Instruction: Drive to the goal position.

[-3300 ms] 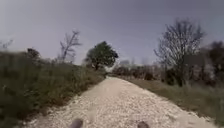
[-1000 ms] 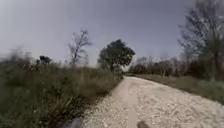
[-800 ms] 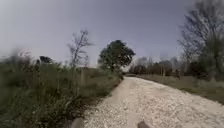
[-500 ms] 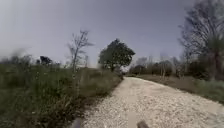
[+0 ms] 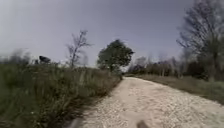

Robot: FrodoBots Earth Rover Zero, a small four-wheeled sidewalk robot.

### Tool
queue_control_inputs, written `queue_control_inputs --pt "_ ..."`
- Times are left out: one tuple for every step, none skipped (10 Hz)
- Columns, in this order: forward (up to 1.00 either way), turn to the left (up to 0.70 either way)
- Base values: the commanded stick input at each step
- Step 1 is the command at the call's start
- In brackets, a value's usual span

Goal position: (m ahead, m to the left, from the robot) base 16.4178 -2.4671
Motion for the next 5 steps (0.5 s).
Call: queue_control_inputs --pt "0.0 -0.7" --pt "0.0 -0.7" --pt "0.0 -0.7" --pt "0.0 -0.7" --pt "0.0 -0.7"
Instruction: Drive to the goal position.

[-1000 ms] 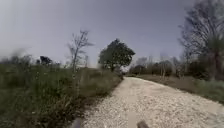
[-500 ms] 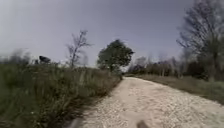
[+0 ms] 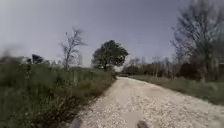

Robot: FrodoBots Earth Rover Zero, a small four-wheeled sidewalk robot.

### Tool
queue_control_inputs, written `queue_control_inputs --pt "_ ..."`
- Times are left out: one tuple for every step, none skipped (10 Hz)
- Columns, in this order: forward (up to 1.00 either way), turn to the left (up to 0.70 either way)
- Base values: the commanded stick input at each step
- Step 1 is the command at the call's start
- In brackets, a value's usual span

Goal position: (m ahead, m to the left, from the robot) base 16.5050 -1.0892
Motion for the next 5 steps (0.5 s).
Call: queue_control_inputs --pt "0.0 -0.7" --pt "0.0 -0.7" --pt "0.0 -0.7" --pt "0.0 -0.7" --pt "0.0 -0.7"
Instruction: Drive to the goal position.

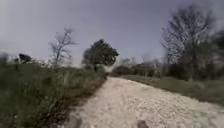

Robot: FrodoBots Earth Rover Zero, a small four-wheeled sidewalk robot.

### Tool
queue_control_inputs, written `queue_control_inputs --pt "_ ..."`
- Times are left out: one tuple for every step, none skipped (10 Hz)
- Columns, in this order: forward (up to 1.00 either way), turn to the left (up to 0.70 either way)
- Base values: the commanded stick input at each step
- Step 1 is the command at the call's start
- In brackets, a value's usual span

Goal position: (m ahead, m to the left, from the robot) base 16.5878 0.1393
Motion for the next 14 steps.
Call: queue_control_inputs --pt "0.0 -0.7" --pt "0.0 -0.7" --pt "0.63 -0.27" --pt "0.7 0.0" --pt "0.7 0.0" --pt "0.7 0.0" --pt "0.7 0.0" --pt "0.7 0.0" --pt "0.7 0.0" --pt "0.7 0.0" --pt "0.7 0.0" --pt "0.7 0.0" --pt "0.7 0.0" --pt "0.7 0.0"
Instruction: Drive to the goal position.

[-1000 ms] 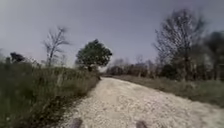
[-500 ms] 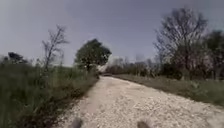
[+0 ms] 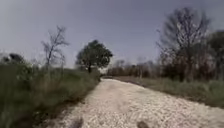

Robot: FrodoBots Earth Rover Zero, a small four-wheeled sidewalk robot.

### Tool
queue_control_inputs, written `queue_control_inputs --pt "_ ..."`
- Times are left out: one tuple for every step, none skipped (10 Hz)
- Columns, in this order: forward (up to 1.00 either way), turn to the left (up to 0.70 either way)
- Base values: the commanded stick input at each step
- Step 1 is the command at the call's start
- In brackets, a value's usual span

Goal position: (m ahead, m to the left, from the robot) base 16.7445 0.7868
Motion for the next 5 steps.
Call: queue_control_inputs --pt "0.7 0.0" --pt "0.7 0.0" --pt "0.7 0.0" --pt "0.7 0.0" --pt "0.7 0.0"
